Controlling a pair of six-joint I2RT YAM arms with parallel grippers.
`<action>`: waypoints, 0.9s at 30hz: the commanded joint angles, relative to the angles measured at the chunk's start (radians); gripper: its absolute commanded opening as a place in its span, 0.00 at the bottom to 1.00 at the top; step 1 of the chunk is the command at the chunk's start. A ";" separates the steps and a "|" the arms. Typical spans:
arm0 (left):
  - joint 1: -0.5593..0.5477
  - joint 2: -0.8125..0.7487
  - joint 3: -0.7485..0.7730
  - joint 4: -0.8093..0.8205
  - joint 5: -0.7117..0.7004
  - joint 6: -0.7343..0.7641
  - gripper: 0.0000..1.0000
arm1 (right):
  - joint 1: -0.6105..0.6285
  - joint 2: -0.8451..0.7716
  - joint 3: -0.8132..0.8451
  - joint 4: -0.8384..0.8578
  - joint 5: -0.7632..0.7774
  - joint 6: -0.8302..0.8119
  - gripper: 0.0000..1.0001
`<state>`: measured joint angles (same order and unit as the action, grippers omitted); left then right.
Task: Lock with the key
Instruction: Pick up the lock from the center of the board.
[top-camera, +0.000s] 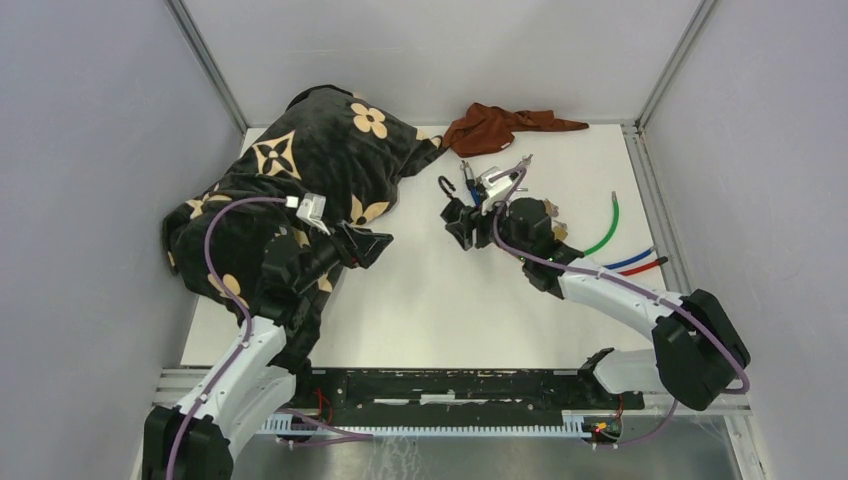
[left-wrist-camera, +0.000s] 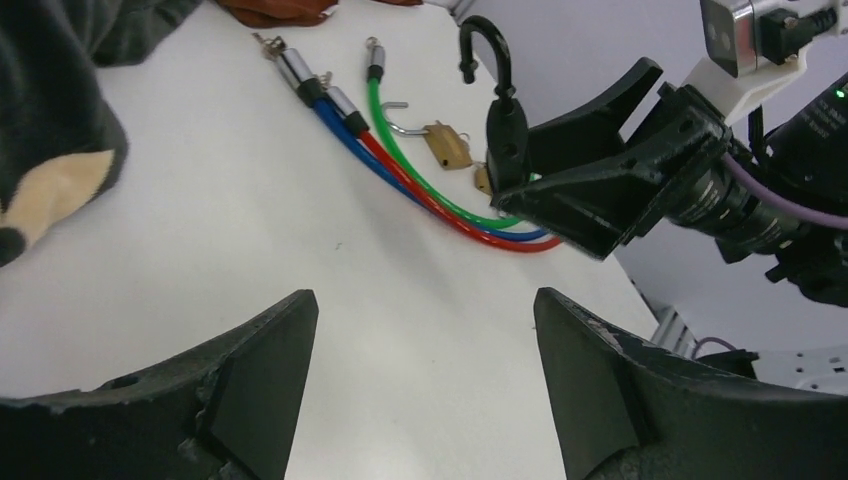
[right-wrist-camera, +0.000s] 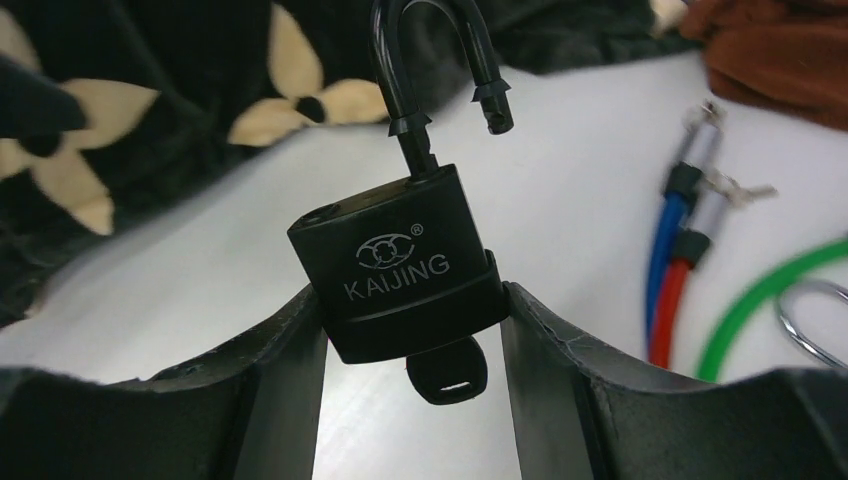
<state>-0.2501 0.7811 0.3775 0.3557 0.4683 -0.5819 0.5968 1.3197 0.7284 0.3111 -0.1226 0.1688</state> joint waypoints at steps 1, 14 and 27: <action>-0.062 0.038 0.079 0.073 0.047 -0.051 0.88 | 0.177 -0.040 0.008 0.252 0.149 0.049 0.00; -0.098 0.041 0.062 0.093 0.014 -0.074 0.70 | 0.461 0.045 0.147 0.279 0.273 -0.100 0.00; -0.099 0.020 0.035 0.061 0.108 -0.061 0.41 | 0.473 0.043 0.170 0.292 0.253 -0.160 0.00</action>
<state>-0.3447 0.8120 0.4126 0.4141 0.5312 -0.6441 1.0637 1.3891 0.8303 0.4515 0.1329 0.0360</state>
